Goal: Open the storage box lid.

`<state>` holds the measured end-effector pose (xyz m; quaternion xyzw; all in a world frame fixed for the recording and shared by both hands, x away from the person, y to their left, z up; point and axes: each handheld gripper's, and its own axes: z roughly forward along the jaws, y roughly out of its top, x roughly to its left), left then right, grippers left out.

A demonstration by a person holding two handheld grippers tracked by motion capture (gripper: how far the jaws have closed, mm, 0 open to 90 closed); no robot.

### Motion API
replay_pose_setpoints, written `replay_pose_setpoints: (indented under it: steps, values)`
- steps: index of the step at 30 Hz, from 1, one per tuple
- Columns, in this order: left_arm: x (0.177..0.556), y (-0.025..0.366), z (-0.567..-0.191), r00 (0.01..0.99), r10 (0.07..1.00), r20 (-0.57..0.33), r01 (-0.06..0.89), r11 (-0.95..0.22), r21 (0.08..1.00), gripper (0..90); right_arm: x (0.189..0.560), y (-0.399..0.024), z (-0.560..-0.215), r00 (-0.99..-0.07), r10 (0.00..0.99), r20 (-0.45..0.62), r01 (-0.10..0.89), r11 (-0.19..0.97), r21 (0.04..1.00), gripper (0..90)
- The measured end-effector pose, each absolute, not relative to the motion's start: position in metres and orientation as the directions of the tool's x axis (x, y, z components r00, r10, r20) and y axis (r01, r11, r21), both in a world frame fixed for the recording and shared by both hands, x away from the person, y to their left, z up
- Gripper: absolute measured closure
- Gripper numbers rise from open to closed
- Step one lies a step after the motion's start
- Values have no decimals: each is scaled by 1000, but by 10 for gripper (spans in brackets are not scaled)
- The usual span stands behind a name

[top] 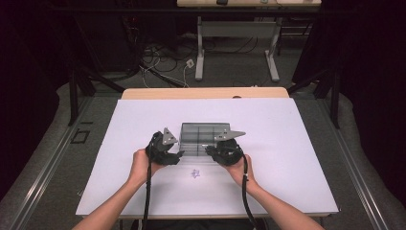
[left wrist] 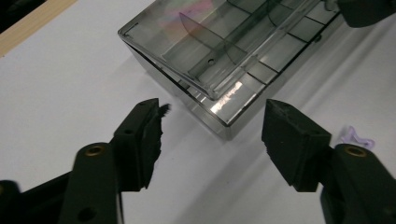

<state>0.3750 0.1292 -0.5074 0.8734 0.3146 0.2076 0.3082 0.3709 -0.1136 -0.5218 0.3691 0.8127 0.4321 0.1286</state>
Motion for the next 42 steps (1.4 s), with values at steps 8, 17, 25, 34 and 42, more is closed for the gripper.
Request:
replay_pose_setpoints:
  steps: [8, 17, 25, 34, 42]
  values:
    - [379, 124, -511, 716, 670, 193, 397, -620, 677, 556, 371, -115, -520, -699, 707, 103, 479, 357, 802, 843]
    - [378, 126, -513, 699, 690, 189, 378, -581, 721, 631, 371, -115, -520, -699, 707, 107, 479, 352, 804, 837]
    - [375, 125, -514, 692, 697, 189, 377, -572, 729, 640, 370, -122, -519, -698, 707, 116, 494, 358, 793, 785]
    - [374, 126, -513, 687, 701, 190, 366, -560, 744, 650, 368, -145, -513, -646, 756, 106, 542, 356, 761, 728]
    - [373, 126, -513, 681, 708, 188, 363, -549, 753, 656, 370, -151, -514, -622, 781, 51, 551, 391, 737, 634]
